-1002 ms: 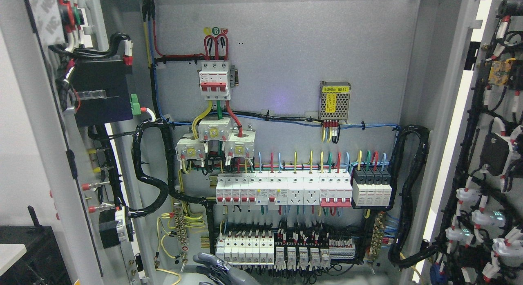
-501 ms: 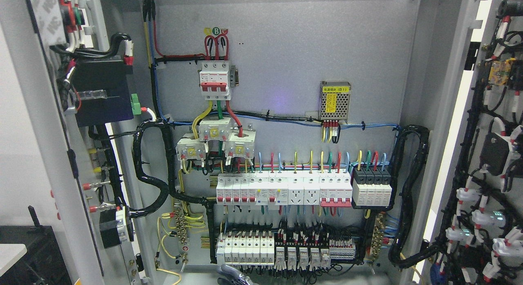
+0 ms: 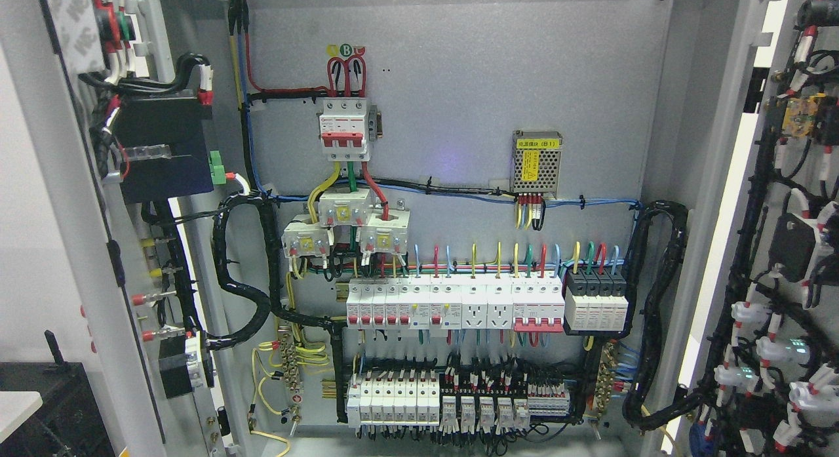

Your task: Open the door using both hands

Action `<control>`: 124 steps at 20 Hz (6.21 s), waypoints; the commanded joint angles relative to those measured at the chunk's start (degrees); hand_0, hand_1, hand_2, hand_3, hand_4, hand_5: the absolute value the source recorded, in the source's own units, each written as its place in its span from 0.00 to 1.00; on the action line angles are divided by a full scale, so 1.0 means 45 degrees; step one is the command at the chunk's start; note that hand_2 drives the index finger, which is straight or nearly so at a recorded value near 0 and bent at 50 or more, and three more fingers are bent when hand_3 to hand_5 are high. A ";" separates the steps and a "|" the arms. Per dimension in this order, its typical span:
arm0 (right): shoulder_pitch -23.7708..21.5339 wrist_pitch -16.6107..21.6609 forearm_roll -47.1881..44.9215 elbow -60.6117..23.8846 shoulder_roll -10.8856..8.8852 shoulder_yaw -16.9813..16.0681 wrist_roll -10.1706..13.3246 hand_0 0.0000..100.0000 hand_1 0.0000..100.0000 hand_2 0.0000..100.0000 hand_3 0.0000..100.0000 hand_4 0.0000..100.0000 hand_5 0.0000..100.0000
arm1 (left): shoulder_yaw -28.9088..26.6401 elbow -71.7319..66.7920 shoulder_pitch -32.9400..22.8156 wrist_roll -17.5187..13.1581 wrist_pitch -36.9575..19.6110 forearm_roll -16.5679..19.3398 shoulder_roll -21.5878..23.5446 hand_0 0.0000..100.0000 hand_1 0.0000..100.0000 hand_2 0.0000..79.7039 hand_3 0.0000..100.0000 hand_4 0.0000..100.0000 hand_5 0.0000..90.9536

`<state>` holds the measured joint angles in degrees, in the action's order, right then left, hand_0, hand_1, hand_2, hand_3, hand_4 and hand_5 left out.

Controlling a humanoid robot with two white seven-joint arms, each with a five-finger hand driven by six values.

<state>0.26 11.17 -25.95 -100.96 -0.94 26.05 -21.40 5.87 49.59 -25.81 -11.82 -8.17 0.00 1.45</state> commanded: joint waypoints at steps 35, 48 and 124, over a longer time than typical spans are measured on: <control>-0.1856 0.6306 0.0220 -0.3600 -0.2643 -0.3755 -0.0107 0.38 0.00 0.00 0.00 0.00 0.00 | 0.1293 1.3160 -0.0906 0.0048 -0.8534 0.0469 0.0947 0.00 0.00 0.00 0.00 0.00 0.00; -0.1543 0.6306 0.0181 -0.3581 -0.3033 -0.4948 -0.0068 0.38 0.00 0.00 0.00 0.00 0.00 | 0.1195 1.3335 0.0891 0.0126 -1.2007 0.0488 0.0127 0.00 0.00 0.00 0.00 0.00 0.00; -0.3554 0.6365 -0.0054 -0.3795 -0.2272 -0.7604 0.1300 0.38 0.00 0.00 0.00 0.00 0.00 | -0.6754 1.1249 0.2493 0.0165 -1.4531 -0.5723 0.2371 0.00 0.00 0.00 0.00 0.00 0.00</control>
<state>-15.10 39.80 -26.16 -118.04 -12.34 -5.95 -15.73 -20.63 106.66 -16.61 -11.33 -44.27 -24.15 7.14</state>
